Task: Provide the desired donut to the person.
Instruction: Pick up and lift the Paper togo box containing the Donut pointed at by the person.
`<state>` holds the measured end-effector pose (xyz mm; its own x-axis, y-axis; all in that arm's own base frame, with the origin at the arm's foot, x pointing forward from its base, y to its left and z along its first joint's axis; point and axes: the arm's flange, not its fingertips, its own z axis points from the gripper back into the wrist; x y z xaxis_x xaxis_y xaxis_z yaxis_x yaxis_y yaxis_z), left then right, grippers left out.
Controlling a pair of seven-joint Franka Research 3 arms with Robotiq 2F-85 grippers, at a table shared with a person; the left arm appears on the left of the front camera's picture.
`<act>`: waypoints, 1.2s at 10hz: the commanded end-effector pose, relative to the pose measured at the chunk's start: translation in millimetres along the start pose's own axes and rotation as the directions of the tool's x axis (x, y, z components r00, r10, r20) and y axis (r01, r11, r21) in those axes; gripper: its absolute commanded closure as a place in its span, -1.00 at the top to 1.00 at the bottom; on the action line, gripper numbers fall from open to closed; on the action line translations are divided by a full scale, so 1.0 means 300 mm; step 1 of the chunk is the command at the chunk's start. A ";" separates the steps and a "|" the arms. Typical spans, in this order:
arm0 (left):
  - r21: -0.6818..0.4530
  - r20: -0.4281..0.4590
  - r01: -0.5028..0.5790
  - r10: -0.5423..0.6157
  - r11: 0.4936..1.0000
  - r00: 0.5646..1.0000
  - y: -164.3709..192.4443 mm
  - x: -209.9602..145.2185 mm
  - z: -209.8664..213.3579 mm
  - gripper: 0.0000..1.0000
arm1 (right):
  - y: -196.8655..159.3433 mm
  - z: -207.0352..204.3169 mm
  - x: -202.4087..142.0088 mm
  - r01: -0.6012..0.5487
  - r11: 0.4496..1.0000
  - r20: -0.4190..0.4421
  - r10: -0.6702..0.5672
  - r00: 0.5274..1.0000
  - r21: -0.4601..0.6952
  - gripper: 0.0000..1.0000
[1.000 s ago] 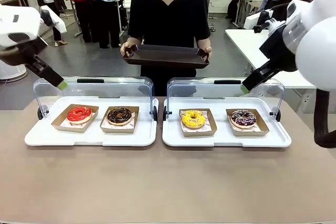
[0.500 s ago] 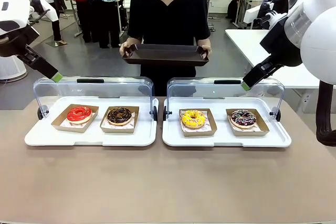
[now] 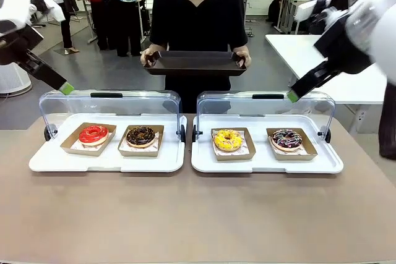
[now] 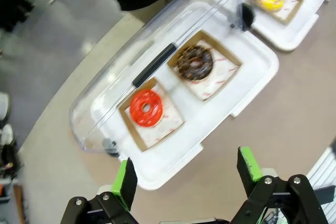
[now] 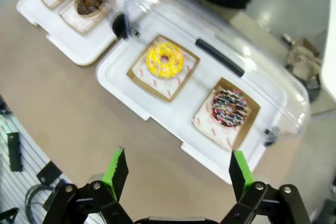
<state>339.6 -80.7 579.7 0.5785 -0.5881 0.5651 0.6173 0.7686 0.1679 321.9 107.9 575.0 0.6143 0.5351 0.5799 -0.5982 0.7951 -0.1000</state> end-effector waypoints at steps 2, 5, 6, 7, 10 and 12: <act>-0.371 0.109 0.028 0.013 0.928 0.994 0.172 -0.025 0.065 1.00 | -0.286 0.063 -0.088 -0.007 0.929 0.193 -0.070 0.979 0.370 1.00; -0.501 0.236 0.081 0.047 0.862 0.971 0.326 -0.093 0.085 1.00 | -0.491 0.035 -0.193 -0.121 0.784 0.283 -0.072 0.956 0.608 1.00; -0.508 0.266 0.077 0.071 0.858 0.961 0.376 -0.133 0.094 1.00 | -0.546 0.030 -0.225 -0.126 0.772 0.294 -0.082 0.952 0.623 1.00; -0.489 0.298 0.097 0.062 0.867 0.953 0.411 -0.195 0.100 1.00 | -0.598 0.036 -0.267 -0.107 0.776 0.299 -0.109 0.948 0.621 1.00; -0.385 0.430 0.248 -0.065 0.889 0.901 0.537 -0.382 0.162 1.00 | -0.681 0.093 -0.389 -0.100 0.804 0.357 -0.146 0.923 0.586 1.00; -0.359 0.474 0.266 -0.071 0.894 0.878 0.581 -0.502 0.175 1.00 | -0.719 0.135 -0.467 -0.119 0.819 0.388 -0.133 0.912 0.561 1.00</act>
<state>332.2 146.9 576.9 0.2386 -0.4815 0.8433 0.8894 0.4571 0.0093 348.3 -149.5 547.2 0.4748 0.2689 0.8380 -0.8351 0.4383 0.3324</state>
